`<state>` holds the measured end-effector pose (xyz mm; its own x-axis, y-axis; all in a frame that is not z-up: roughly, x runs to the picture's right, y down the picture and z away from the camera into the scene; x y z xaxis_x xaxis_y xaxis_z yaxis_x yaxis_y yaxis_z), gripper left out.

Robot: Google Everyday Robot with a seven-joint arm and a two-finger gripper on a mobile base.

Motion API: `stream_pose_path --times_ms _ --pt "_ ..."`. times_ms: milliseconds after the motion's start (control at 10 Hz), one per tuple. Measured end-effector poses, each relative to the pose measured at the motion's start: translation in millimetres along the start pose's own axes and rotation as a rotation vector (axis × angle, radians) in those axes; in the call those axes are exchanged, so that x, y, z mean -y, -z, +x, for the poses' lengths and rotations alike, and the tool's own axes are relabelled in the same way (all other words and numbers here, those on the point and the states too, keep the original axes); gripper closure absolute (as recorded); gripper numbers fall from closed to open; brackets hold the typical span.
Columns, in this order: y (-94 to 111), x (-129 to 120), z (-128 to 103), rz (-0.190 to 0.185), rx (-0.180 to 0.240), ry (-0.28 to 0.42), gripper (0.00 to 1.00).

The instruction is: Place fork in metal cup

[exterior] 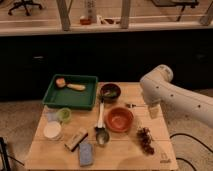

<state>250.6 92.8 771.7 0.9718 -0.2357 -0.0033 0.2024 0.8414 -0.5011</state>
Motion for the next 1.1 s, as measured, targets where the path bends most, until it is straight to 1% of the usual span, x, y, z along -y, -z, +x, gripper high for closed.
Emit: stream_pose_path --times_ms 200,400,700,900,1000,1100 --pt "-19.0 18.1 4.0 -0.004 0.032 0.003 0.2" --pt "-43.0 26.9 7.5 -0.014 0.06 0.004 0.2" --pt "-67.6 34.3 1.0 -0.015 0.1 0.023 0.2" --pt "-88.2 38.0 -1.2 -0.025 0.122 0.039 0.2" --pt "-94.9 42.1 -4.0 -0.028 0.132 0.048 0.2" --pt "-103.6 44.8 -7.2 -0.039 0.147 0.059 0.2"
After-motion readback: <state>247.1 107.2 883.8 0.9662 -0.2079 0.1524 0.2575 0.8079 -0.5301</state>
